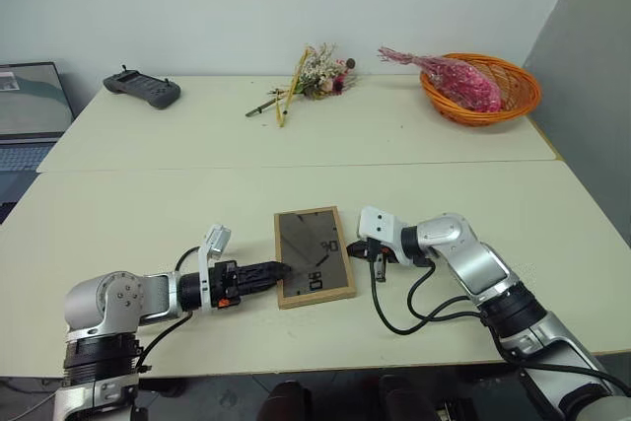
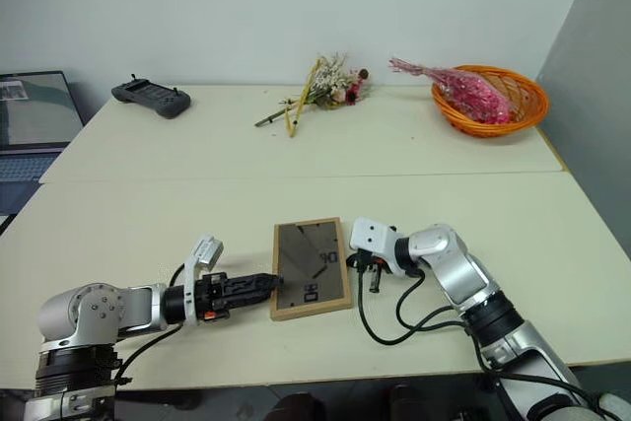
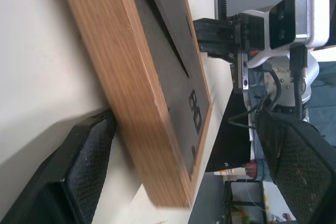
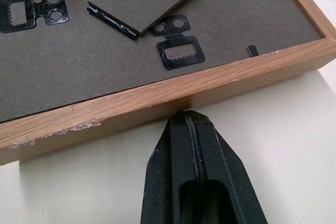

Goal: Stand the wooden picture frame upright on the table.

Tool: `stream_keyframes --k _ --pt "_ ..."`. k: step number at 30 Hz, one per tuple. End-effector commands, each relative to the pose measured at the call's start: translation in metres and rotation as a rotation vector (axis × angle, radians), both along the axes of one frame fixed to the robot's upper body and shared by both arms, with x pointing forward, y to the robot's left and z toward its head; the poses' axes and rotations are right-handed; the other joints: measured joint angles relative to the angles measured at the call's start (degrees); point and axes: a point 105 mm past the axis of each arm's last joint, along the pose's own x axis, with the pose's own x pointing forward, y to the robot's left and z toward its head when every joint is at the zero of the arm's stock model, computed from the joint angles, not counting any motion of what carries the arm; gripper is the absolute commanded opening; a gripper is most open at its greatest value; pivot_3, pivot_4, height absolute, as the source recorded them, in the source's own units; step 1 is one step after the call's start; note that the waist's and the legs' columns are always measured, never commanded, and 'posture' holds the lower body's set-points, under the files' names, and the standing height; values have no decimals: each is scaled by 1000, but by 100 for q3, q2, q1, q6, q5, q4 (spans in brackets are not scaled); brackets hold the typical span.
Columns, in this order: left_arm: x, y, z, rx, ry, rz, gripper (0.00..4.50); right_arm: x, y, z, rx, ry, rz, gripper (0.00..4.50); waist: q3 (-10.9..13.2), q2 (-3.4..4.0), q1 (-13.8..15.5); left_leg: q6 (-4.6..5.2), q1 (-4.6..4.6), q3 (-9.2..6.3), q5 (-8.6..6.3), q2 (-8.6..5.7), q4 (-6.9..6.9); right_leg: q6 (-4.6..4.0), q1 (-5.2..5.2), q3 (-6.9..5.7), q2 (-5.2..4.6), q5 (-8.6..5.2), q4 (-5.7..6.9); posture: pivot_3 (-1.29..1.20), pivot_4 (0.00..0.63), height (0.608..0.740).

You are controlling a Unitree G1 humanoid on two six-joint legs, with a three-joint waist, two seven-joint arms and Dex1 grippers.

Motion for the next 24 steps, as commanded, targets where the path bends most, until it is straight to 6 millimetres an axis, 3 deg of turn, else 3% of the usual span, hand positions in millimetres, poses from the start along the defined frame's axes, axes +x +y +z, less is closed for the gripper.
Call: stream_keyframes --k 1,7,18,23,24 --pt "-5 -11 -9 -11 61 -24 4458 -7 14 11 46 -22 37 0 0 0 24 -1 0 0 0 0 0 0 0 1 0 0 0 0 150 740" --pt "-4 -15 -6 -9 32 -26 4458 -6 11 10 48 -16 2 0 -1 -1 61 -2 0 1 1 -2 2 0 0 1 -2 0 -1 0 150 740" --pt "-4 -8 23 -29 -39 -60 2266 9 -22 4 2 -28 -88 0 1 -3 49 -2 -2 -2 1 0 -1 0 -2 -2 0 0 -3 0 150 740" --pt "0 -14 26 -24 -86 -38 1297 16 -40 15 0 -45 -120 0 1 -4 61 -2 -4 -2 1 0 -1 0 -2 -2 0 0 -4 0 150 740" --pt "3 -14 25 -15 -92 -22 1288 18 -44 19 -1 -50 -118 0 2 -4 62 -3 -4 -2 1 0 0 0 -2 -2 0 0 -5 0 150 740"
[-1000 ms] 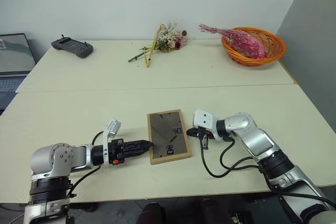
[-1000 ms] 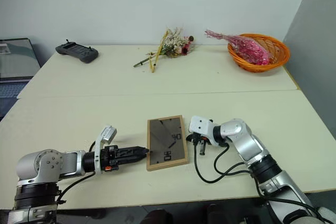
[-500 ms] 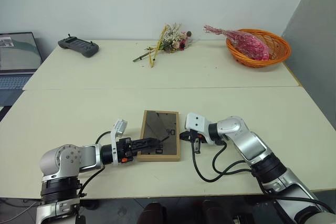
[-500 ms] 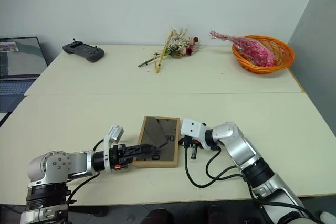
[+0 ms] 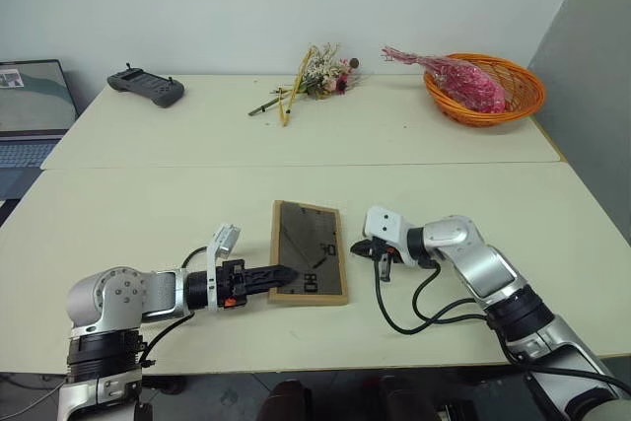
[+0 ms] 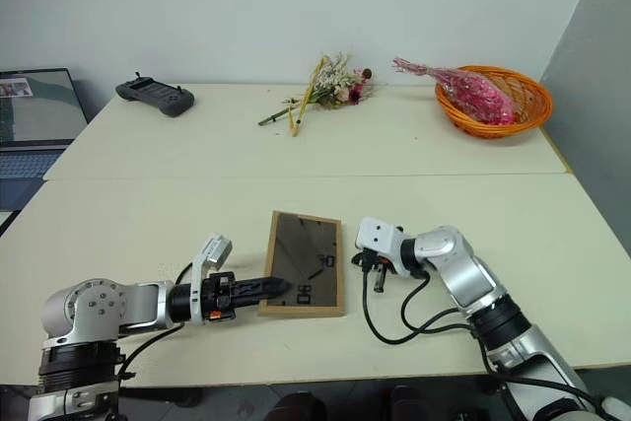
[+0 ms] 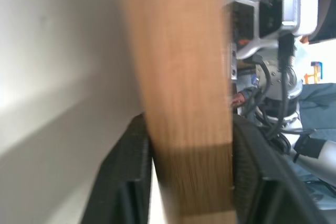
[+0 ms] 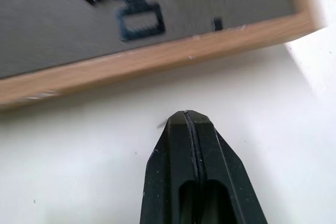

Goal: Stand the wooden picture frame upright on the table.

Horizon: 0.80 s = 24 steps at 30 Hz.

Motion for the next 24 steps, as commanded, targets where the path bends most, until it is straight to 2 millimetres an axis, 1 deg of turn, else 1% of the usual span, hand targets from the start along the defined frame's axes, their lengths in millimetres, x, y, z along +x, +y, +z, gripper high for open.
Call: stream_keyframes --k 1,2,4,6,9,11,13,14,15,18,22,24 --pt "11 -4 13 -2 -90 48 1287 11 -18 25 34 -35 -39 0 1 -1 2 0 0 0 0 0 0 0 0 0 0 0 0 0 150 740" --pt "16 -4 15 -1 -102 71 1287 13 -21 33 54 -31 -53 0 1 -1 2 0 -1 -1 0 0 0 0 0 -1 0 0 0 0 150 740" --pt "22 -6 27 -33 -149 89 1287 17 -26 49 96 -14 -75 0 4 -5 0 2 -1 -1 -1 0 0 0 -1 -2 0 0 1 0 150 740" --pt "27 -9 42 -62 -211 106 1287 20 -29 70 173 39 -104 348 6 -6 -3 3 -3 -3 -2 1 0 -1 -2 -4 0 0 2 0 150 740" --pt "34 -11 53 -74 -272 137 1287 18 -27 93 255 111 -94 990 6 -6 -7 -1 -4 -5 1 2 -1 -1 -2 -5 2 0 0 0 150 740" --pt "38 -13 60 -91 -304 151 1287 17 -20 107 328 166 -91 1391 6 -7 -10 -5 -5 -4 3 2 -1 -1 -3 -1 2 0 -5 0 150 740" --pt "41 -16 67 -104 -330 160 1287 17 -10 121 404 217 -86 1933 7 -8 -18 -5 -7 -4 3 2 -1 -1 -4 0 2 0 -6 0 150 740" --pt "43 -17 70 -105 -343 163 1287 18 -2 127 435 231 -82 2103 7 -8 -18 -5 -8 -4 3 3 -1 -1 -4 -1 2 0 -6 0 150 740" --pt "44 -18 72 -104 -352 164 1287 18 4 131 459 245 -74 2201 8 -8 -25 -5 -9 -5 3 3 -1 -1 -5 -3 2 0 -5 0 150 740" --pt "46 -21 77 -109 -372 160 1287 20 30 138 505 270 -42 2893 8 -8 -31 -5 -10 -5 3 3 -2 -2 -11 -3 2 1 0 0 150 740" --pt "47 -24 83 -118 -386 149 1287 32 56 131 466 206 -44 3753 8 -8 -40 -15 -12 -4 8 1 -2 -2 -12 -2 2 1 -1 0 150 740" --pt "47 -25 84 -115 -388 144 1287 33 62 131 465 197 -36 4186 8 -8 -43 -15 -14 -3 9 1 -2 -2 -14 -1 2 1 -1 0 150 740"
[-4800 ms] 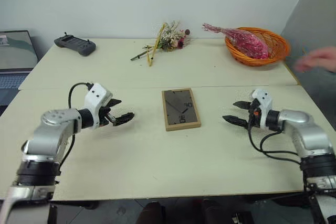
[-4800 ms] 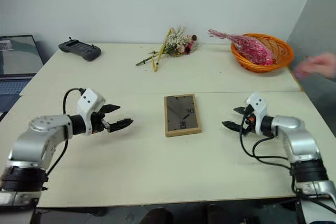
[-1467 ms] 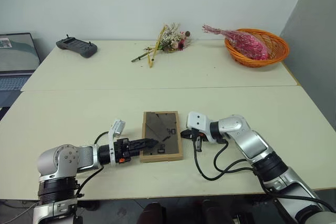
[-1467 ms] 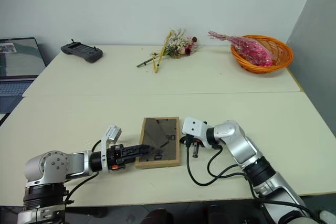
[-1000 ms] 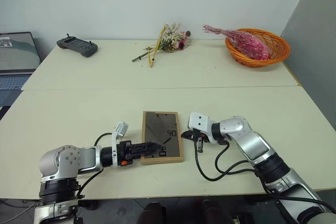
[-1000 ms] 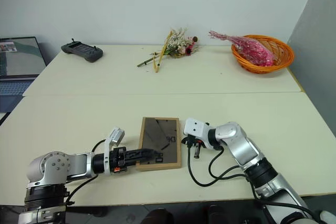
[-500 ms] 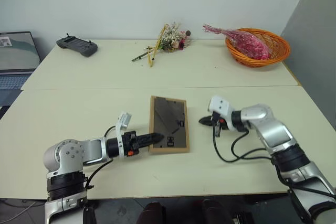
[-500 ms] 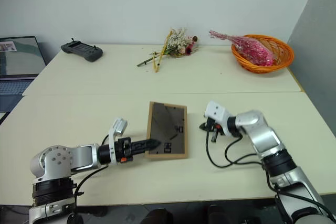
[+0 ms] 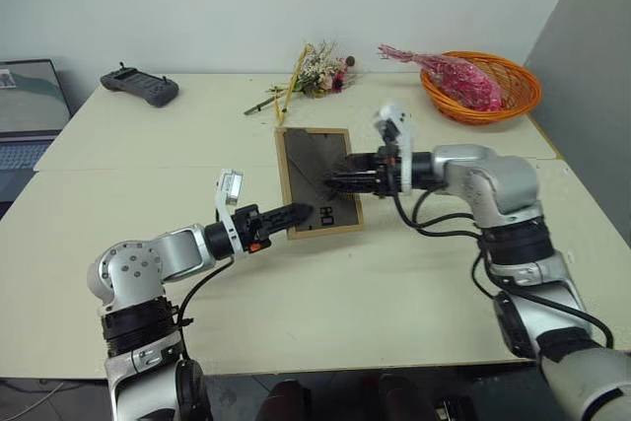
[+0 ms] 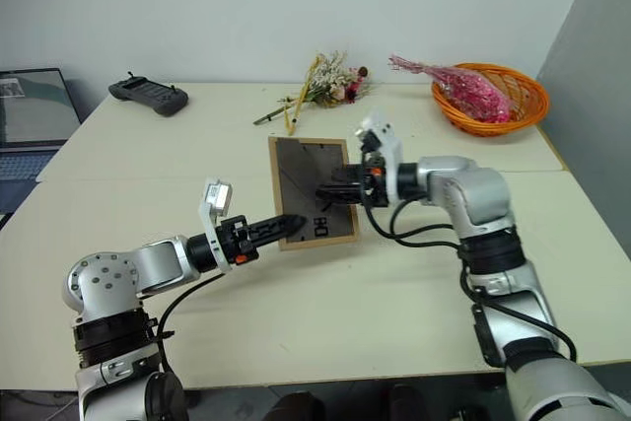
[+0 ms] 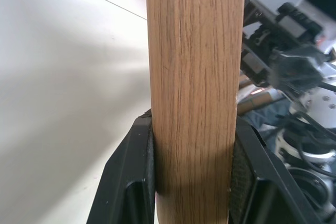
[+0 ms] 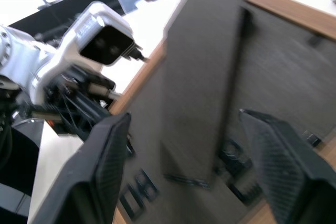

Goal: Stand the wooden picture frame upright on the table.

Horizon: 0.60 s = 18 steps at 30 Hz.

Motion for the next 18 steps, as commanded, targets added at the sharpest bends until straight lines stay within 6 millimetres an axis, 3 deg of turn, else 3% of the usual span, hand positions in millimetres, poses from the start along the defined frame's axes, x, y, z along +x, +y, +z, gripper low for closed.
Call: stream_keyframes --k 1,5,9,18 --pt "-4 -7 25 -43 -102 -51 1287 0 15 7 8 -42 19 4436 0 0 13 0 -2 0 0 0 0 0 -1 -1 0 0 0 0 150 740" --pt "-4 -4 26 -41 -98 -45 1287 -26 27 25 100 -4 164 4436 0 -1 16 -1 -17 -1 1 -1 4 1 -14 -1 -2 1 0 0 150 740" --pt "-5 -2 27 -43 -97 -41 1287 -41 12 28 118 31 228 4436 1 -1 32 -1 -22 -5 1 -2 3 0 -18 -3 -2 1 -1 0 150 740" --pt "-9 -1 34 -99 -98 -53 1287 -20 -42 20 36 -21 44 4436 2 -3 16 1 -21 -6 -1 -1 0 0 -17 -4 -1 1 0 0 150 740"
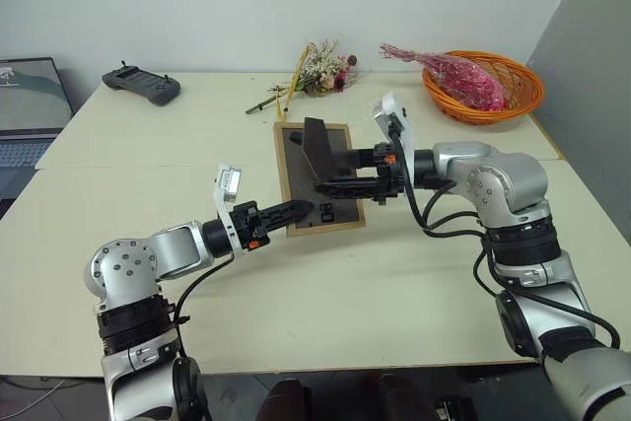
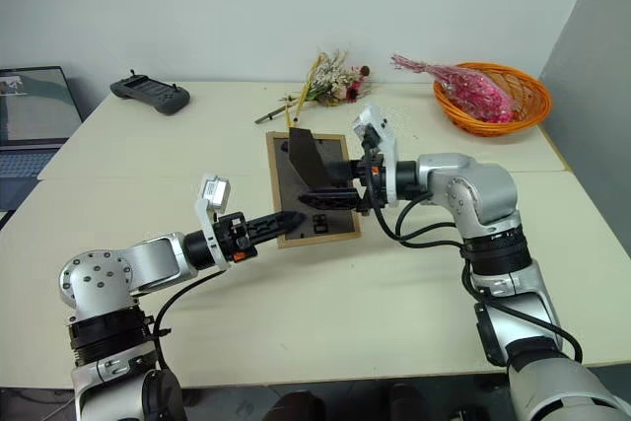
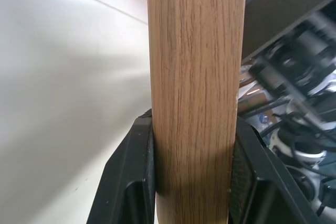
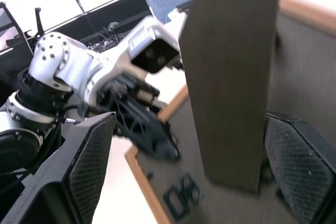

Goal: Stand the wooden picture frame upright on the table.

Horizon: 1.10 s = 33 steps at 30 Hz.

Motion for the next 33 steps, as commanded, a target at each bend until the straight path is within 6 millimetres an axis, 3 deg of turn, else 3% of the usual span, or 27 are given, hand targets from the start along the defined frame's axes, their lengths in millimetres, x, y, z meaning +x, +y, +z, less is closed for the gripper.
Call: stream_keyframes --k 1,5,10,14,17,22,27,33 --pt "-8 1 19 -51 -64 -35 1287 8 -22 13 -29 -144 -68 4436 1 -2 1 0 0 1 0 0 1 0 0 1 0 0 -1 0 150 740" --pt "-12 3 14 -63 -12 -59 1287 12 -51 5 -160 -406 -92 4436 2 -3 19 1 -1 1 -1 0 1 1 2 -1 0 0 -3 0 150 740" --pt "-21 5 12 -91 31 -108 1287 11 -72 -28 -369 -910 2 4436 5 -8 8 0 2 9 0 2 1 3 6 1 1 -1 -3 0 150 740" --pt "-24 2 10 -132 93 -156 1287 20 -63 -26 -438 -1480 -1 4436 6 -10 -40 -5 13 20 3 7 3 3 6 7 1 -1 7 0 150 740" --pt "-27 -5 16 -204 139 -182 1287 22 -47 -13 -376 -1738 -29 4436 7 -10 -103 -25 14 28 14 11 2 3 4 12 1 -1 8 0 150 740" --pt "-33 -11 10 -184 172 -176 1287 23 -34 3 -262 -1923 -124 4436 7 -13 -108 -38 13 30 22 12 3 2 3 15 1 -1 2 0 150 740" --pt "-39 -15 10 -183 161 -193 1287 15 -18 -10 -226 -2048 -22 4436 7 -12 -96 -39 14 33 23 5 2 1 4 19 1 -2 3 0 150 740" --pt "-44 -20 8 -184 157 -218 1287 20 -6 -14 -196 -2075 -4 4436 7 -13 -109 -41 16 34 24 5 0 1 5 22 4 -2 3 0 150 740"
